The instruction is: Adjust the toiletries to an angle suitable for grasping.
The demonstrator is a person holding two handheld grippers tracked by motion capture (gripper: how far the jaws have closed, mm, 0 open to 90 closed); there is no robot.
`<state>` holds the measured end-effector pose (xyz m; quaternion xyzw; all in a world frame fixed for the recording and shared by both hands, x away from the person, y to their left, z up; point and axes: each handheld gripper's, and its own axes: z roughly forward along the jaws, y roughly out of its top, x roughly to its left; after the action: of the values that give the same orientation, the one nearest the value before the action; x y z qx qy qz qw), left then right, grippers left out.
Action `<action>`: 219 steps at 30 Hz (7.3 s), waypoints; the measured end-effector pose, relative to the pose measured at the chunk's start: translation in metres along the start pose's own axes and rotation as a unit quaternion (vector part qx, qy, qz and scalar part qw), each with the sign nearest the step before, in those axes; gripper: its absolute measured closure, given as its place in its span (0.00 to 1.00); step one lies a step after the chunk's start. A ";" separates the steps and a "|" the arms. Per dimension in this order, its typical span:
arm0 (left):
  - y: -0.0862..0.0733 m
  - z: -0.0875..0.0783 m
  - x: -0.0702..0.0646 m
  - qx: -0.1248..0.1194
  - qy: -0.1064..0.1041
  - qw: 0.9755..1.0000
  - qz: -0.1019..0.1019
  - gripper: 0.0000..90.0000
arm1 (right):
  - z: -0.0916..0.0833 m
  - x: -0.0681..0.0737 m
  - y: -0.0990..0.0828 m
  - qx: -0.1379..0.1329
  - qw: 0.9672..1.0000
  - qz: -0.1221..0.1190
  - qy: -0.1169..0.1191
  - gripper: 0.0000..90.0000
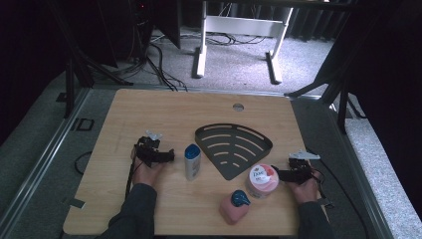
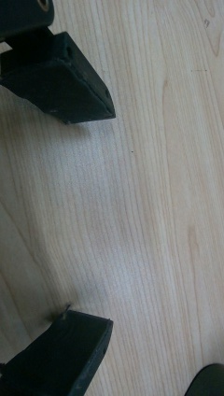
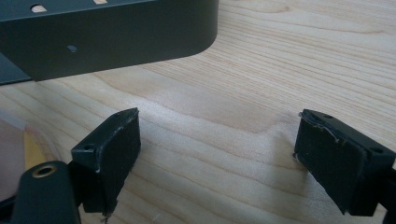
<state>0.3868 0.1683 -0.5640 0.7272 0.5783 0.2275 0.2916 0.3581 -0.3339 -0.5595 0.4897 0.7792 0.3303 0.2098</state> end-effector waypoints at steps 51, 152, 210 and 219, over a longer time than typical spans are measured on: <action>-0.043 -0.098 -0.060 -0.060 -0.195 0.972 0.114 0.57 | -0.001 0.000 -0.001 -0.001 1.000 0.001 0.001 0.16; 0.006 -0.046 -0.051 -0.034 -0.137 0.983 0.115 0.50 | -0.001 0.000 -0.001 0.000 1.000 -0.001 0.002 0.16; -0.008 -0.176 -0.183 -0.069 -0.400 0.852 0.331 0.92 | -0.001 0.000 -0.001 0.000 1.000 0.000 0.003 0.16; -0.015 -0.171 -0.199 -0.055 -0.422 0.837 0.345 0.93 | -0.001 0.000 -0.001 0.000 1.000 0.000 0.003 0.16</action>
<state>0.2166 0.0041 -0.4494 0.8878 0.0979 0.0159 0.4495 0.3569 -0.3343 -0.5594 0.4886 0.7798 0.3318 0.2079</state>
